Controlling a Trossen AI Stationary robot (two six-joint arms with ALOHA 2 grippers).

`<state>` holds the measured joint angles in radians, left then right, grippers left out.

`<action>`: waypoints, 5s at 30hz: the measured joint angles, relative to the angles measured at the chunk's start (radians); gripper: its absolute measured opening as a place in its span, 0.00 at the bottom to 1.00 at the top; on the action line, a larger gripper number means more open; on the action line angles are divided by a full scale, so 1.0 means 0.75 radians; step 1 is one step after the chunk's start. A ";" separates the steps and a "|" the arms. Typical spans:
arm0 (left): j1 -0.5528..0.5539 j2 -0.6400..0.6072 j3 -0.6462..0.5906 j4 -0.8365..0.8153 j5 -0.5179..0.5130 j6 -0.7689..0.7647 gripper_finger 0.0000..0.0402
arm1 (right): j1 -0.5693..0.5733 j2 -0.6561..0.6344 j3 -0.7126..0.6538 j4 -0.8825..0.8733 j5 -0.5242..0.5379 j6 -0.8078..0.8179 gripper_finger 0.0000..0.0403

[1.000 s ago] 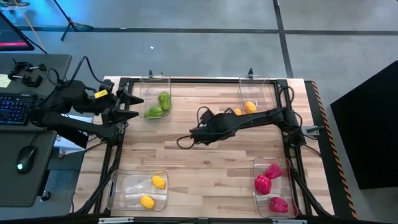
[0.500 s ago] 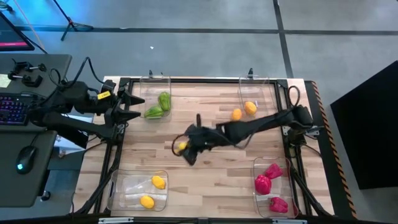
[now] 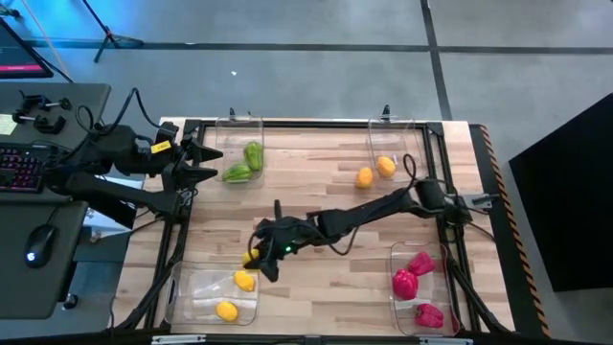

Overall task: Sort produce into baskets
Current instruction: Put the lemon into the bottom left transparent bin

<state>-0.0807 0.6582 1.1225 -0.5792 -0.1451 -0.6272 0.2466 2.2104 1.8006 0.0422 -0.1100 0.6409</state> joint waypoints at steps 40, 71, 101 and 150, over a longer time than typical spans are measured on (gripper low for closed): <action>-0.001 0.051 0.000 -0.005 0.006 -0.032 0.98 | -0.053 0.180 0.259 -0.119 -0.185 -0.032 0.95; -0.001 0.053 0.000 -0.040 0.007 -0.010 0.98 | -0.181 -0.098 0.149 -1.383 0.274 -0.352 0.94; 0.000 0.211 -0.001 0.005 -0.212 0.238 0.98 | -0.147 -1.282 -0.720 -1.104 0.899 0.376 0.94; 0.276 0.418 -0.001 0.007 -0.528 0.424 0.98 | -0.541 -0.487 -0.719 -1.368 0.692 0.749 0.94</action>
<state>0.1261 0.9714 1.1217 -0.5740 -0.5411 -0.3092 -0.1592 1.8454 1.2615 -0.9836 0.4087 1.2024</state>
